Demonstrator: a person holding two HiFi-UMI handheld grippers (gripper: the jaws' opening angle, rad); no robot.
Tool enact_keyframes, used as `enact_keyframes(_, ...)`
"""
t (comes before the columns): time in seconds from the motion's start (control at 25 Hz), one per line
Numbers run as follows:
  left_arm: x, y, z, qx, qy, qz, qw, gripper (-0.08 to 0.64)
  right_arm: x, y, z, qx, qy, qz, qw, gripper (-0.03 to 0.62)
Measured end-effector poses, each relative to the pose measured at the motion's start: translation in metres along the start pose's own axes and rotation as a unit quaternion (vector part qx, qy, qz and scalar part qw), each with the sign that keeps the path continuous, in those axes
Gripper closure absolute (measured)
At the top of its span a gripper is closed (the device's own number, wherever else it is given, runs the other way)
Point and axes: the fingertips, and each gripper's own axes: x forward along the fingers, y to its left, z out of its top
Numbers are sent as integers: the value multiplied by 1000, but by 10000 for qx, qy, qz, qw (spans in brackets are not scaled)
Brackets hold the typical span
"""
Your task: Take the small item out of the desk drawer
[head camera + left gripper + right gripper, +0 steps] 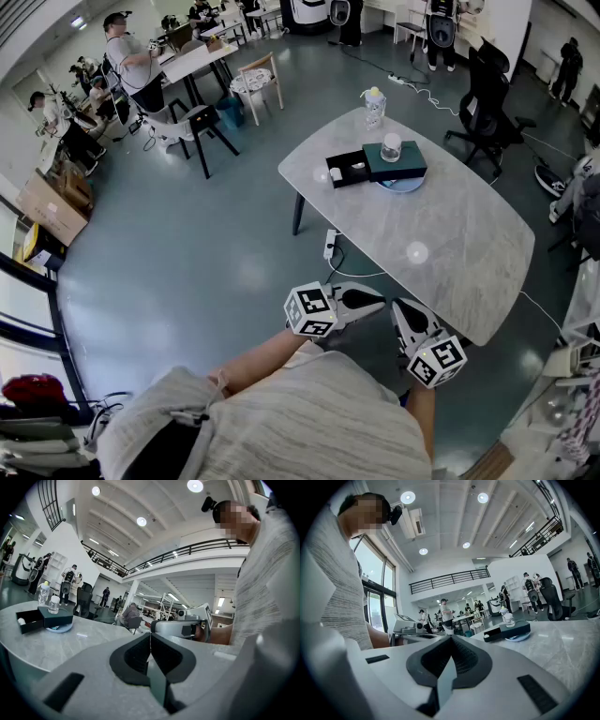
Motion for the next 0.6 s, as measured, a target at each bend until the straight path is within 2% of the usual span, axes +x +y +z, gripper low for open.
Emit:
enact_keyframes(0.44, -11, 17, -2, -92, -40, 127, 9999, 545, 18, -4, -5, 67, 82, 132, 9999, 583)
enact_keyframes(0.6, -25, 33, 0, -183, -67, 282, 9994, 545, 37, -1, 0, 320, -22, 398, 9987, 583)
